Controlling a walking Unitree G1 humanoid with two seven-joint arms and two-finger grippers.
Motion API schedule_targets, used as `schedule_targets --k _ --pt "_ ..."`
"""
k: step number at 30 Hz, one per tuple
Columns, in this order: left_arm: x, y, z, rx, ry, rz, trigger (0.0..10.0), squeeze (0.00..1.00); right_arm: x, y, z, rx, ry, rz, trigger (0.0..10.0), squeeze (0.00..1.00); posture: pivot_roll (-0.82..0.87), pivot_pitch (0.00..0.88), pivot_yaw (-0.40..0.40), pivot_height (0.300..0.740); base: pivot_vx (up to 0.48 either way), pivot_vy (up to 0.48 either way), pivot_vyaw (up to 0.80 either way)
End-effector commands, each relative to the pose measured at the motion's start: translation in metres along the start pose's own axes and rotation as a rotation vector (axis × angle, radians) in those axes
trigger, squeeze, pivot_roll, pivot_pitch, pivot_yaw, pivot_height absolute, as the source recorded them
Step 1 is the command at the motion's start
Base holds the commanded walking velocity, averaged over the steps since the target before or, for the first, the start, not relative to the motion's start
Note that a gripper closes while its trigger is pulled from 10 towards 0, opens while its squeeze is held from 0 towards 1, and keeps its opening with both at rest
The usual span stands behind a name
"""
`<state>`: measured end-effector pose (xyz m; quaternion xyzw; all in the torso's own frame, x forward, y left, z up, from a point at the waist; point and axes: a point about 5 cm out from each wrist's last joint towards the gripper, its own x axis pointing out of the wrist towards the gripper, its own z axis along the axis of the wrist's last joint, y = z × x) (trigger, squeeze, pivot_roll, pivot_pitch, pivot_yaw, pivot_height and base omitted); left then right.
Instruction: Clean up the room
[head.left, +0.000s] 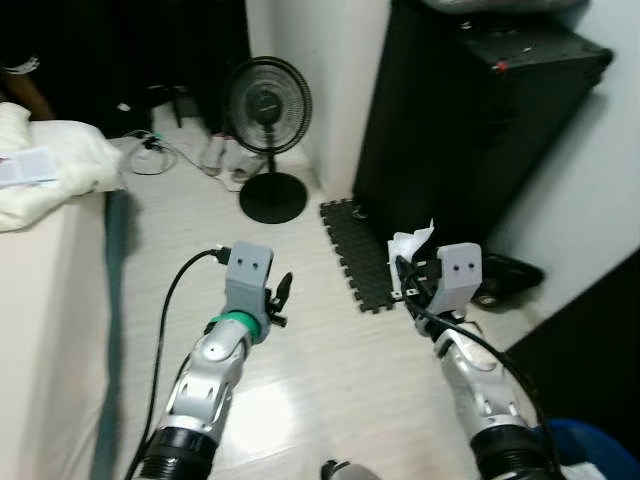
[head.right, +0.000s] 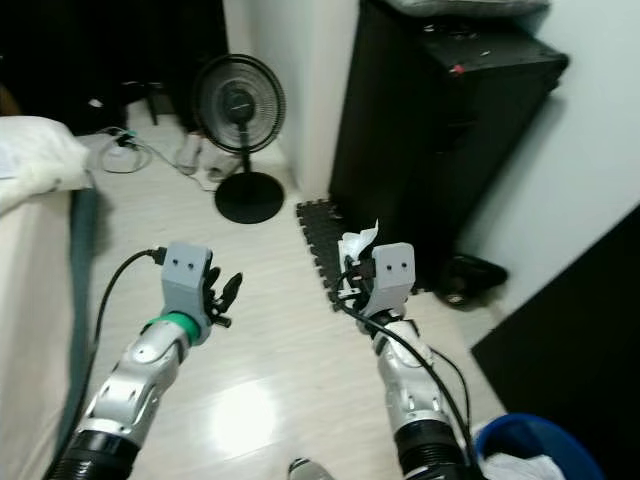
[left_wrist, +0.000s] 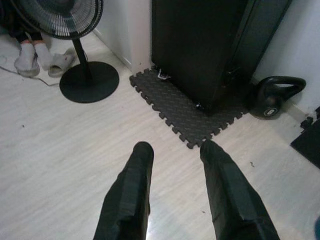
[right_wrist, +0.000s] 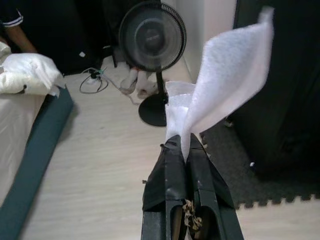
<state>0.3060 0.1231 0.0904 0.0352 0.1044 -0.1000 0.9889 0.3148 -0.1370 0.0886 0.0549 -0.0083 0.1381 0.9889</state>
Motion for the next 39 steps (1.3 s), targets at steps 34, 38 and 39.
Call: schedule_targets --k 34,38,39 --pt "-0.0010 -0.0005 -0.0040 -0.003 0.015 0.003 10.0 0.00 -0.0029 -0.0050 -0.0055 -0.004 0.031 -0.022 10.0 0.00 -0.11 0.041 0.066 0.740 0.000 0.000 -0.80" --pt "-0.0010 0.0000 -0.0038 -0.003 0.014 0.005 10.0 0.00 -0.0027 -0.0050 -0.0058 -0.003 0.032 -0.025 10.0 0.00 -0.11 0.041 0.067 0.740 0.000 0.000 -0.80" --pt "-0.0010 0.0001 -0.0038 -0.002 0.014 0.005 10.0 0.00 -0.0027 -0.0050 -0.0058 -0.003 0.032 -0.026 10.0 0.00 -0.11 0.041 0.067 0.740 0.000 0.000 -0.80"
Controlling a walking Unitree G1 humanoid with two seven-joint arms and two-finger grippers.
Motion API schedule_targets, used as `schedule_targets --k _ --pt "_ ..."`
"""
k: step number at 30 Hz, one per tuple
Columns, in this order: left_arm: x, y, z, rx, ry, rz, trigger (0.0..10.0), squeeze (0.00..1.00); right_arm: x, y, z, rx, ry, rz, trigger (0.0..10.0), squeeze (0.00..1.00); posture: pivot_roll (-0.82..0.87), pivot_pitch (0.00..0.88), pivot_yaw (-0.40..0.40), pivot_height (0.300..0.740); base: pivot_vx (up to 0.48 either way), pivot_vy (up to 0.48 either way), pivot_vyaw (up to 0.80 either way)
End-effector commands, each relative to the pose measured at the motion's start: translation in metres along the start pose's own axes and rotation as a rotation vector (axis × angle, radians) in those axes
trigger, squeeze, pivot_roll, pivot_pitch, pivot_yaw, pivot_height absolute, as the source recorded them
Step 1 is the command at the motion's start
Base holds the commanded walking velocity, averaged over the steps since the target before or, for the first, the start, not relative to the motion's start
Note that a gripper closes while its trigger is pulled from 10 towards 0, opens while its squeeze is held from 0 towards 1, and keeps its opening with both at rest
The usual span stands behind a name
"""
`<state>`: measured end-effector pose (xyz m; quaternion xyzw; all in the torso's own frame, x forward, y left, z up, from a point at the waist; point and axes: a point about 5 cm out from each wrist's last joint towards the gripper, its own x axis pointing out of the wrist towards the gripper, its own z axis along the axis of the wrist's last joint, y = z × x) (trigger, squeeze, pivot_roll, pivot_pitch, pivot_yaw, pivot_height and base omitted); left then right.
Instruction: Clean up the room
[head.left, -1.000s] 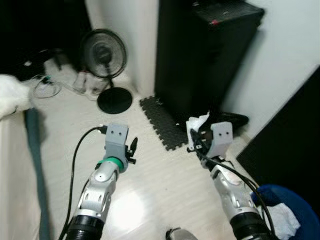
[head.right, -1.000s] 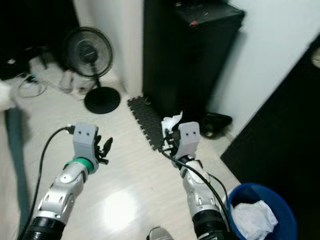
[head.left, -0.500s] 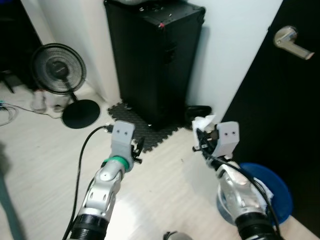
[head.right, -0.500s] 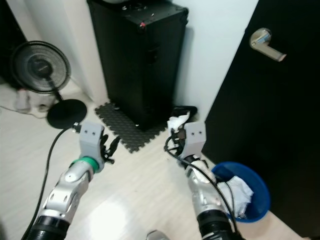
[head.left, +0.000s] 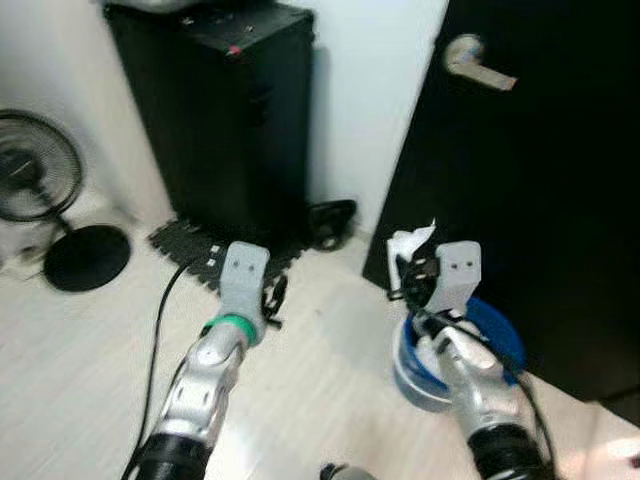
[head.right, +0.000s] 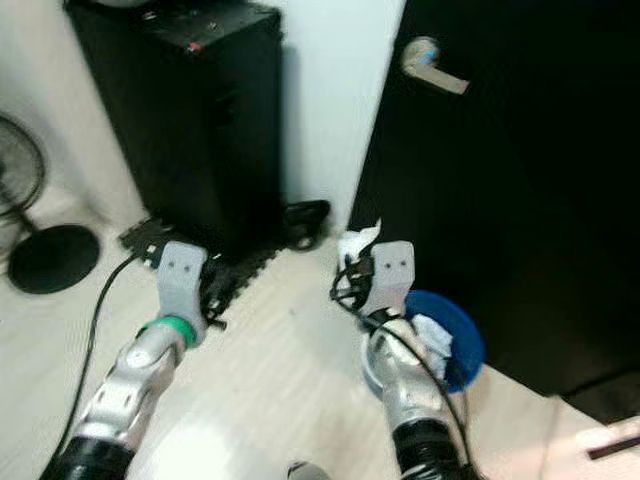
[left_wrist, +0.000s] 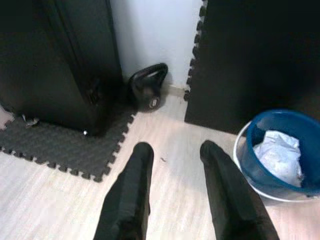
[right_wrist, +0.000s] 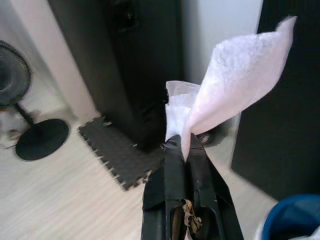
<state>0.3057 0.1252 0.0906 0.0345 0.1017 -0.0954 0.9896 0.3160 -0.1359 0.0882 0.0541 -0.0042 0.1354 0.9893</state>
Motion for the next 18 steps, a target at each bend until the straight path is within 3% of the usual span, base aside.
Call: schedule_targets --k 1,18 --pt "-0.0002 -0.0020 -0.0037 0.000 0.019 -0.004 10.0 0.00 -0.0041 -0.0057 -0.0054 -0.002 0.024 -0.020 10.0 0.00 -0.11 0.041 0.067 0.740 0.000 0.000 -0.80" --pt "-0.0005 0.0003 -0.0038 0.004 0.018 0.007 10.0 0.00 -0.0035 -0.0051 -0.0055 0.007 0.020 -0.022 10.0 0.00 -0.11 0.040 0.069 0.740 0.000 0.000 -0.80"
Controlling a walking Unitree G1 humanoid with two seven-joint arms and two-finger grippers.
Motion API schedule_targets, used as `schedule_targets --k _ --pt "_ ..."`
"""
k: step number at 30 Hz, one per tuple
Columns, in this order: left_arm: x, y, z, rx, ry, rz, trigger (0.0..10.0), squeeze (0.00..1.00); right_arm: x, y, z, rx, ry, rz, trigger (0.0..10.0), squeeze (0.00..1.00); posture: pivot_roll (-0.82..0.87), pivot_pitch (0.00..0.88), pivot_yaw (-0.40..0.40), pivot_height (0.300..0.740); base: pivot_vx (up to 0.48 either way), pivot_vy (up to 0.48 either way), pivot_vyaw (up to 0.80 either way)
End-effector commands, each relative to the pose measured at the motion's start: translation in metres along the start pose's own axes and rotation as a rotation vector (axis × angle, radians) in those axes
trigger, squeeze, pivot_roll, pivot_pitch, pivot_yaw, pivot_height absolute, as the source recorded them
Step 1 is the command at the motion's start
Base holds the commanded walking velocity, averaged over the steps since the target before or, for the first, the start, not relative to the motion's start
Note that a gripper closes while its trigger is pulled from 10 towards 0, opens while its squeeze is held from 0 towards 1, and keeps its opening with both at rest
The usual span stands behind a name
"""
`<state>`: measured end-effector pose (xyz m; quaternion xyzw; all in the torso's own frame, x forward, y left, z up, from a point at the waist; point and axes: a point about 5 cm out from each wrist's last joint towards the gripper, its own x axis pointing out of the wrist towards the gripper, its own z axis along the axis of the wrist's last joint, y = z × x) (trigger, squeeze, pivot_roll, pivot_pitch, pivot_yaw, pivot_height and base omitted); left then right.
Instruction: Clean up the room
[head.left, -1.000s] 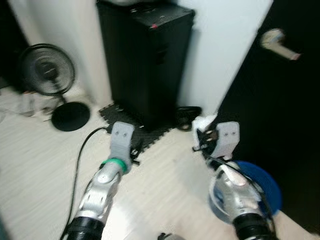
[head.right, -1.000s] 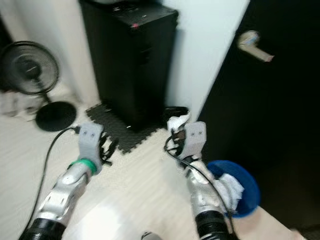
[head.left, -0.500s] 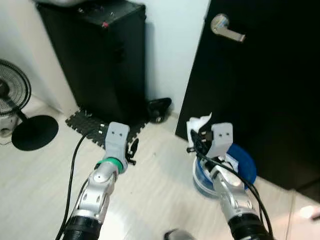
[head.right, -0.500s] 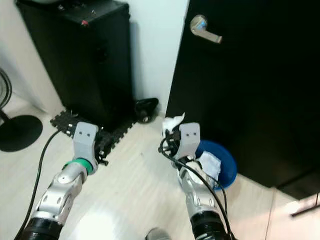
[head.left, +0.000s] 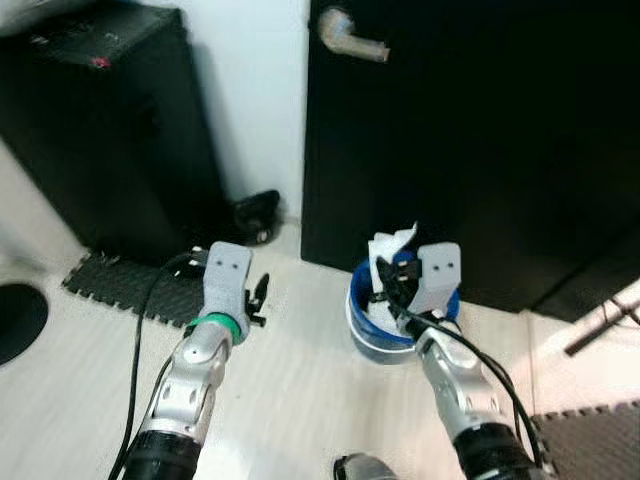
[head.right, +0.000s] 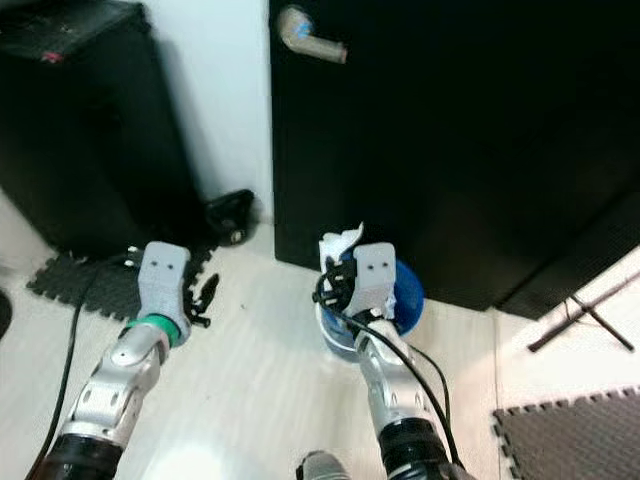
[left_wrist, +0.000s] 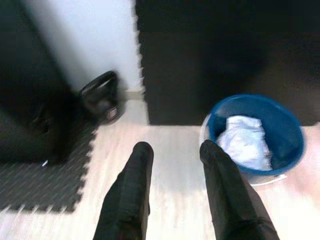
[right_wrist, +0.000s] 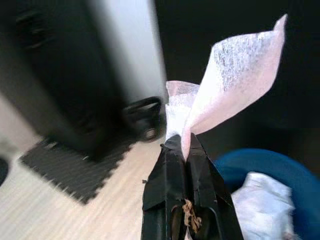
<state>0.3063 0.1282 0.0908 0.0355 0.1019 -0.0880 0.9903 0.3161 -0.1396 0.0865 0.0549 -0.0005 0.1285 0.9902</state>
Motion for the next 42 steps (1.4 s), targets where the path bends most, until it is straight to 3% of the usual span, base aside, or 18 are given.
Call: schedule_targets --k 1,13,18,28,38,42 --pt "-0.0001 -0.0022 -0.0032 0.001 0.014 -0.006 10.0 0.00 -0.0024 -0.0015 -0.0039 0.012 0.012 -0.011 10.0 0.00 -0.11 0.039 0.070 0.740 0.000 0.000 -0.80" --pt "0.0005 -0.0009 -0.0011 0.006 0.001 0.004 10.0 0.00 -0.0021 -0.0016 -0.0035 0.017 0.010 -0.013 10.0 0.00 -0.11 0.043 0.070 0.740 0.044 0.000 -0.80" --pt "0.0007 -0.0004 0.0000 0.006 -0.009 0.005 10.0 0.00 -0.0016 -0.0020 -0.0014 0.037 -0.007 -0.025 10.0 0.00 -0.11 0.042 0.071 0.740 0.410 0.000 -0.71" --pt "0.0007 -0.0004 0.0002 0.007 -0.010 0.003 10.0 0.00 -0.0013 -0.0018 -0.0013 0.029 -0.005 -0.028 10.0 0.00 -0.11 0.045 0.072 0.740 0.465 0.000 0.00" --pt "0.0009 -0.0008 -0.0004 0.007 -0.006 -0.002 10.0 0.00 -0.0014 -0.0064 -0.0023 0.023 0.005 -0.066 10.0 0.00 -0.11 0.044 0.074 0.740 0.463 0.000 -0.69" --pt "0.0003 -0.0048 -0.0007 0.018 -0.001 -0.034 10.0 0.00 -0.0015 -0.0090 -0.0024 0.009 0.009 -0.081 10.0 0.00 -0.11 0.044 0.076 0.740 0.000 0.000 0.00"
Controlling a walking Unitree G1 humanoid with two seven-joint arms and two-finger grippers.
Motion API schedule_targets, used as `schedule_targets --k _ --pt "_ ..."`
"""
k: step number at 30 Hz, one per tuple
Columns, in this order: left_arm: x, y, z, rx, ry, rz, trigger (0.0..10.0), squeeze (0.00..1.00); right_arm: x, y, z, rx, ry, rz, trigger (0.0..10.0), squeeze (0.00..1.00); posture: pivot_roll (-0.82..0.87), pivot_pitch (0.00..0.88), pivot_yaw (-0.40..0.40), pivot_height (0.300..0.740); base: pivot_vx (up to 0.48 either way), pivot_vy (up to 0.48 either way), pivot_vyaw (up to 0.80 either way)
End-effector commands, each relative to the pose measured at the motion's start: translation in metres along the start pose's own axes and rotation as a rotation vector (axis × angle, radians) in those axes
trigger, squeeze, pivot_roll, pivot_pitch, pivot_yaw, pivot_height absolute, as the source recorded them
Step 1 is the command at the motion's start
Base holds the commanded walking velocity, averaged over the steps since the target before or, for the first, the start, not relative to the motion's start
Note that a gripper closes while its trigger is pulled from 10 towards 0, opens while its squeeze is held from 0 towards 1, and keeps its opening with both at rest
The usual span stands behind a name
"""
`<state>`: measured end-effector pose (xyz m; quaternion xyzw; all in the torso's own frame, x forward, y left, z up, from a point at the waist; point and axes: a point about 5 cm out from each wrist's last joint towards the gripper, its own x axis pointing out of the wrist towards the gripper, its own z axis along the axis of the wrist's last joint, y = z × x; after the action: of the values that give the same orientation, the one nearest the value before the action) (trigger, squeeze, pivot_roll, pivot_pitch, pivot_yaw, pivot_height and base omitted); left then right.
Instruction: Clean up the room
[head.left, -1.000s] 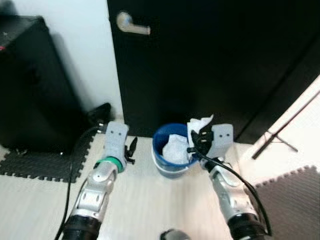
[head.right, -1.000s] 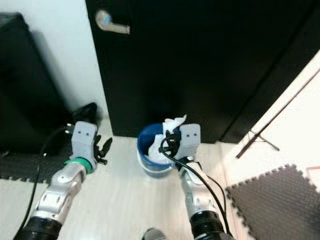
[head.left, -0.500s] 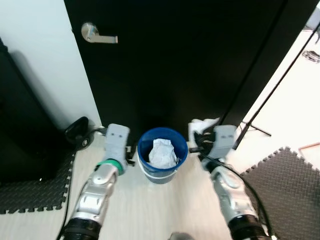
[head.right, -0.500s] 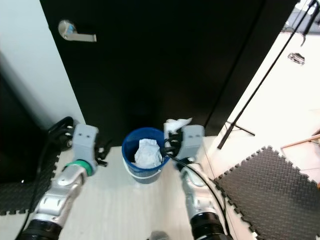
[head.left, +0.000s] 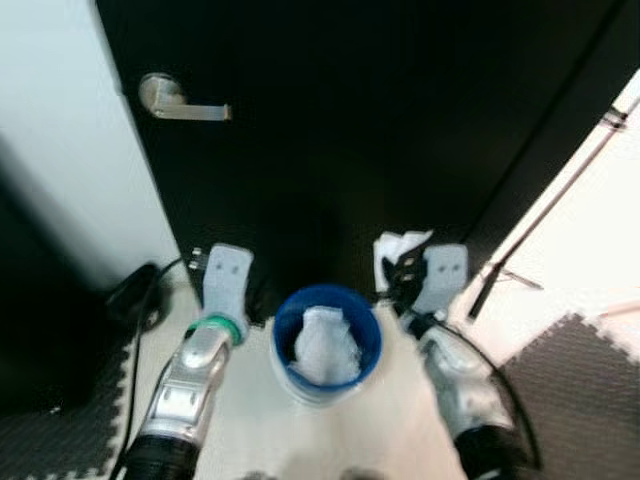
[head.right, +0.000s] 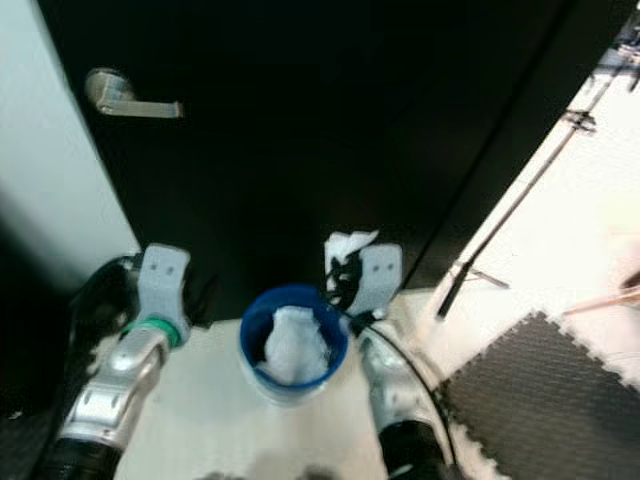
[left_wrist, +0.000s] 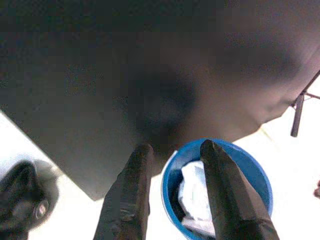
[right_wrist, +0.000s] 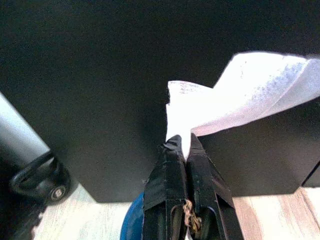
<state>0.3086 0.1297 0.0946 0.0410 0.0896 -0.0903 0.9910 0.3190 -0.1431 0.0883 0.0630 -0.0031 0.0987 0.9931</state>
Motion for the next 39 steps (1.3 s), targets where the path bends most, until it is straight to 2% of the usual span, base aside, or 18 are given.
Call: schedule_targets --k 1,7,13,16,18,20,21,23,24,26,31,34,36,39 --pt "-0.001 -0.008 -0.005 0.009 0.023 -0.045 10.0 0.00 -0.003 -0.006 -0.005 -0.010 0.020 -0.024 10.0 0.00 -0.11 0.043 0.076 0.740 0.000 0.000 0.00" --pt "-0.002 -0.010 -0.005 0.015 0.026 -0.063 10.0 0.00 -0.003 -0.006 -0.004 -0.013 0.020 -0.025 10.0 0.00 -0.11 0.044 0.077 0.740 0.000 0.000 0.00" --pt "-0.004 -0.010 -0.008 0.041 0.037 -0.073 10.0 0.00 0.000 0.004 -0.007 -0.078 0.030 0.034 10.0 0.00 -0.10 0.046 0.081 0.740 0.000 0.000 0.00" --pt "-0.011 -0.008 -0.010 0.074 0.036 -0.085 10.0 0.00 0.004 0.012 -0.009 -0.117 0.047 0.073 10.0 0.00 -0.08 0.059 0.081 0.740 0.000 0.000 0.00" --pt "-0.022 -0.005 -0.012 0.146 0.025 -0.112 10.0 0.00 0.009 0.017 -0.014 -0.126 0.076 0.097 10.0 0.00 -0.06 0.064 0.077 0.740 0.000 0.000 0.00" --pt "-0.022 -0.005 -0.012 0.146 0.025 -0.112 10.0 0.00 0.009 0.017 -0.014 -0.126 0.076 0.097 10.0 0.00 -0.06 0.064 0.077 0.740 0.000 0.000 0.00" --pt "-0.027 -0.004 -0.012 0.180 0.017 -0.126 10.0 0.00 0.010 0.018 -0.016 -0.118 0.090 0.097 10.0 0.00 -0.05 0.068 0.076 0.740 0.000 0.000 0.00" --pt "-0.051 0.003 -0.011 0.229 0.019 -0.193 10.0 0.00 0.016 0.025 -0.022 -0.143 0.134 0.107 10.0 0.00 0.00 0.117 0.072 0.740 0.000 0.000 0.00" --pt "-0.057 0.004 -0.011 0.234 0.021 -0.209 10.0 0.00 0.017 0.026 -0.023 -0.152 0.141 0.110 10.0 0.00 0.00 0.117 0.072 0.740 0.000 0.000 0.00" --pt "-0.074 0.005 -0.010 0.213 0.036 -0.288 10.0 0.00 0.021 0.030 -0.025 -0.176 0.160 0.101 10.0 0.00 0.03 0.151 0.074 0.740 0.000 0.000 0.00" --pt "-0.116 -0.008 -0.001 0.150 0.055 -0.472 10.0 0.00 0.021 0.032 -0.032 -0.216 0.178 0.047 10.0 0.00 0.10 0.264 0.091 0.740 0.000 0.000 0.00" --pt "-0.124 -0.011 0.003 0.147 0.053 -0.502 10.0 0.00 0.021 0.032 -0.033 -0.216 0.176 0.032 10.0 0.00 0.10 0.264 0.091 0.740 0.000 0.000 0.00" --pt "-0.139 -0.014 0.012 0.124 0.053 -0.535 10.0 0.00 0.022 0.035 -0.032 -0.202 0.162 0.010 10.0 0.00 0.13 0.338 0.088 0.740 0.000 0.000 0.00" --pt "-0.143 -0.015 0.014 0.121 0.055 -0.538 10.0 0.00 0.023 0.035 -0.032 -0.196 0.157 0.007 10.0 0.00 0.13 0.338 0.088 0.740 0.000 0.000 0.00"
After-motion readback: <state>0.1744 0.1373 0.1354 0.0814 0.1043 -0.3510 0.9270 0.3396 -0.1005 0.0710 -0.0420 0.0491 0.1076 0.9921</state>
